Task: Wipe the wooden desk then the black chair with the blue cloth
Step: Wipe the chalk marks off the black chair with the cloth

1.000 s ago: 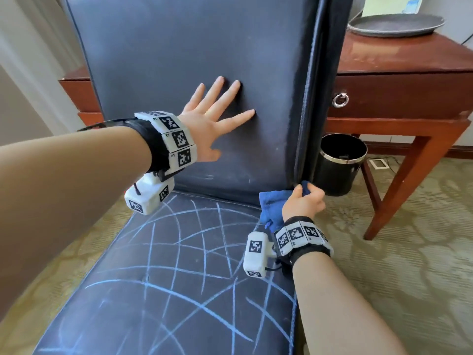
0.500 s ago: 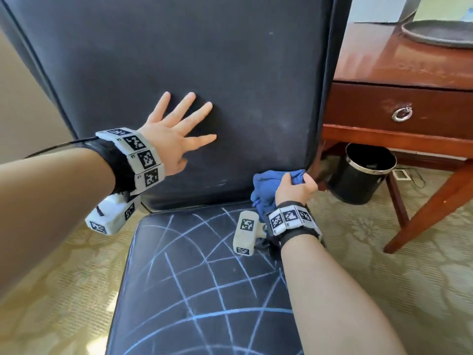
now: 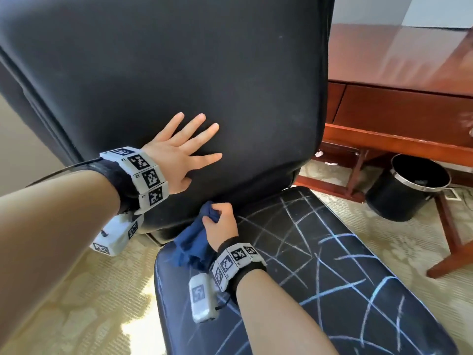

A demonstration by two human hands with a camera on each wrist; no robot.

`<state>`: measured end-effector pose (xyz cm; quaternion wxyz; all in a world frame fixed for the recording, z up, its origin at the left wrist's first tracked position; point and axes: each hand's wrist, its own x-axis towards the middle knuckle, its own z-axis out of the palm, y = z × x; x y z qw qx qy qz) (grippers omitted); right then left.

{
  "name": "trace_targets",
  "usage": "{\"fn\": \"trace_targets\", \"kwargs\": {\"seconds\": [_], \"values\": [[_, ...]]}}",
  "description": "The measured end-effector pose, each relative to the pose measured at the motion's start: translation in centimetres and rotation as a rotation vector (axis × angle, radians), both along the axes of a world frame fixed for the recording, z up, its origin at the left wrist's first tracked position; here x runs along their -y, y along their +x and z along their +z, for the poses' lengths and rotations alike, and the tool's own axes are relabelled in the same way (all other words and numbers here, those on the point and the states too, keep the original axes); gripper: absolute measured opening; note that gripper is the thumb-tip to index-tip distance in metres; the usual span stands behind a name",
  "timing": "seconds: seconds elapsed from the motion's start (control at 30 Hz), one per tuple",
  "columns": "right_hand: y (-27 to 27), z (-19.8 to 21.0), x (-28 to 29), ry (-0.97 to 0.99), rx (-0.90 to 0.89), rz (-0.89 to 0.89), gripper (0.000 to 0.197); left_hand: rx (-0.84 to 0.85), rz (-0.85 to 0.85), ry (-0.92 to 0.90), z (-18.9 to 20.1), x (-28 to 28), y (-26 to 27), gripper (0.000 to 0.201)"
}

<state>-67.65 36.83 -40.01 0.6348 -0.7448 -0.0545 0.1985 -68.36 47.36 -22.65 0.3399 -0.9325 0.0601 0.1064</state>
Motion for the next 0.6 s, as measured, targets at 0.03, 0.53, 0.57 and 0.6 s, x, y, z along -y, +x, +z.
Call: {"fn": "trace_targets", "kwargs": {"seconds": [0.03, 0.53, 0.57, 0.6], "values": [[0.6, 0.0, 1.2, -0.018, -0.011, -0.05, 0.03, 0.003, 0.008, -0.009, 0.0, 0.1, -0.3, 0.071], [14.2, 13.6, 13.7, -0.14, 0.521, -0.655, 0.04, 0.246, 0.087, -0.091, 4.4, 5.9, 2.8, 0.07], [14.4, 13.3, 13.6, -0.182, 0.51, -0.618, 0.039, 0.236, 0.089, -0.091, 4.0, 5.5, 2.8, 0.07], [14.3, 12.6, 13.2, -0.215, 0.489, -0.582, 0.039, 0.225, 0.085, -0.086, 3.6, 5.1, 2.8, 0.071]]}}
